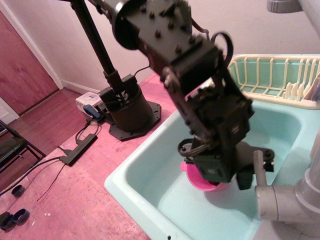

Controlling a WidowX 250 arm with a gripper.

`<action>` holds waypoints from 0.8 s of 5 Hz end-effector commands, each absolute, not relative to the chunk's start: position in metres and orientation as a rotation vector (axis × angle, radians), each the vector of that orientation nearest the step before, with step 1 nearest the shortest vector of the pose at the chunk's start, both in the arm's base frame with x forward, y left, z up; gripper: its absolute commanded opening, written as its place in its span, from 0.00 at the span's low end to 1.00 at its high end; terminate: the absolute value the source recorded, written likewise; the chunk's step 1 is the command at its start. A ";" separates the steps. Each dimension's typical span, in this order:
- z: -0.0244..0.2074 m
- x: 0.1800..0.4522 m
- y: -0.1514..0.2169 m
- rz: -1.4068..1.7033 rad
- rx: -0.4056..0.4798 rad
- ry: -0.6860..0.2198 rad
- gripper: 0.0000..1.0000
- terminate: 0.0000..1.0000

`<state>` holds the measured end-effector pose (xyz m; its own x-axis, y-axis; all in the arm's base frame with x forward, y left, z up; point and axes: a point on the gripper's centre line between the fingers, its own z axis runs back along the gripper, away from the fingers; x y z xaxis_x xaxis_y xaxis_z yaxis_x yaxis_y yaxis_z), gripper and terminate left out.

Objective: Flip cup upright

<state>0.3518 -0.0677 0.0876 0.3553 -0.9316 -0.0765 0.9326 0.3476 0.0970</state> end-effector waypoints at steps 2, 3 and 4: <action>0.157 0.387 -0.066 -1.134 0.204 -0.145 1.00 0.00; 0.161 0.386 -0.073 -1.097 0.210 -0.167 1.00 0.00; 0.180 0.385 -0.079 -1.159 0.178 -0.162 1.00 0.00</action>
